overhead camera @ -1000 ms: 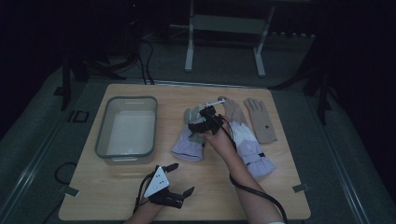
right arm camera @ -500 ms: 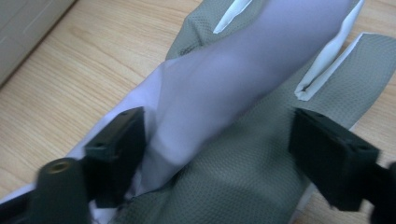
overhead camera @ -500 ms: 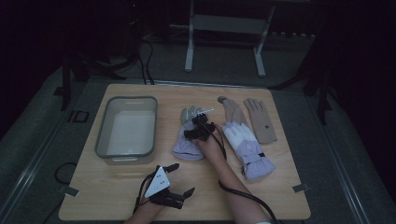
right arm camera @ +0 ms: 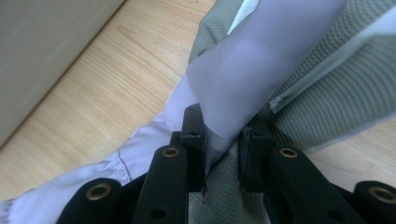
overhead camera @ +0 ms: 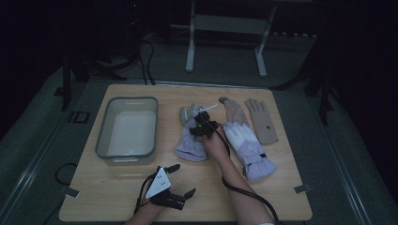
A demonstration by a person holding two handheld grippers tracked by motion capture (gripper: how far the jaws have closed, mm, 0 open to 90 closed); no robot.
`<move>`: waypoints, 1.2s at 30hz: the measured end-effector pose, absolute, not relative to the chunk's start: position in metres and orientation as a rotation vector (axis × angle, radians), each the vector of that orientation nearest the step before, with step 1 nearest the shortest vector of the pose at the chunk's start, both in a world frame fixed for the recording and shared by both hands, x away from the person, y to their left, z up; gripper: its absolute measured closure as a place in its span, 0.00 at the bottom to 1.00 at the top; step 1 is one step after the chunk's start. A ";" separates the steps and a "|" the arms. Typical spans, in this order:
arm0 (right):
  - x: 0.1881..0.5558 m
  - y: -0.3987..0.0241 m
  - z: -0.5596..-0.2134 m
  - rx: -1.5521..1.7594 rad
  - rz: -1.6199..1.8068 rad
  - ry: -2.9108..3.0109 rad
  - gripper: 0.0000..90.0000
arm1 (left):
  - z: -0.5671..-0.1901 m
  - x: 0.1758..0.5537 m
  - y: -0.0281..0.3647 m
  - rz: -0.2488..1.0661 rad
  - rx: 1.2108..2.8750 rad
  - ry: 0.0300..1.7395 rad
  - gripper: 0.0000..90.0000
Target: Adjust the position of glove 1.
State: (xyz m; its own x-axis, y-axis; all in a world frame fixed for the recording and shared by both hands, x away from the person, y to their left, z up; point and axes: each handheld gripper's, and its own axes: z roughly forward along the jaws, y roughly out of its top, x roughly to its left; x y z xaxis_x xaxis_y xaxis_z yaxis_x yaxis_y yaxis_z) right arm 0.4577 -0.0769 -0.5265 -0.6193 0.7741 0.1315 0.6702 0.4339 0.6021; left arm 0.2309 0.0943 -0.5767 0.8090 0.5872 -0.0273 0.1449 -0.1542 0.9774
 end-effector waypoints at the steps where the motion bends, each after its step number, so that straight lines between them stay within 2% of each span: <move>1: 0.457 -0.080 -0.523 1.291 0.958 2.517 0.84 | -0.577 0.231 0.094 0.426 1.708 0.575 0.02; 13: 0.428 -0.110 -0.464 1.160 0.984 2.493 0.84 | -0.577 0.231 0.094 0.430 1.707 0.578 0.02; 17: 0.419 -0.117 -0.456 1.142 0.990 2.484 0.84 | -0.577 0.231 0.094 0.431 1.710 0.578 0.02; 20: 0.417 -0.117 -0.465 1.146 0.973 2.488 0.83 | -0.577 0.231 0.094 0.430 1.708 0.579 0.02; 28: 0.432 -0.112 -0.513 1.198 0.886 2.550 0.82 | -0.577 0.231 0.094 0.428 1.708 0.577 0.02; 31: 0.438 -0.111 -0.529 1.220 0.860 2.565 0.72 | -0.577 0.231 0.094 0.429 1.708 0.575 0.02; 36: 0.441 -0.113 -0.531 1.235 0.882 2.566 0.55 | -0.577 0.231 0.094 0.428 1.707 0.575 0.02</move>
State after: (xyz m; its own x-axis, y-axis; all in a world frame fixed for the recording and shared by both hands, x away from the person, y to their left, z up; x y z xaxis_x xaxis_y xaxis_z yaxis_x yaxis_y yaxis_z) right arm 0.4407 -0.1125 -0.5313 -0.6458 0.7560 0.1062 0.6614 0.4846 0.5724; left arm 0.2308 0.0943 -0.5767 0.8085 0.5878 -0.0267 0.1441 -0.1538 0.9775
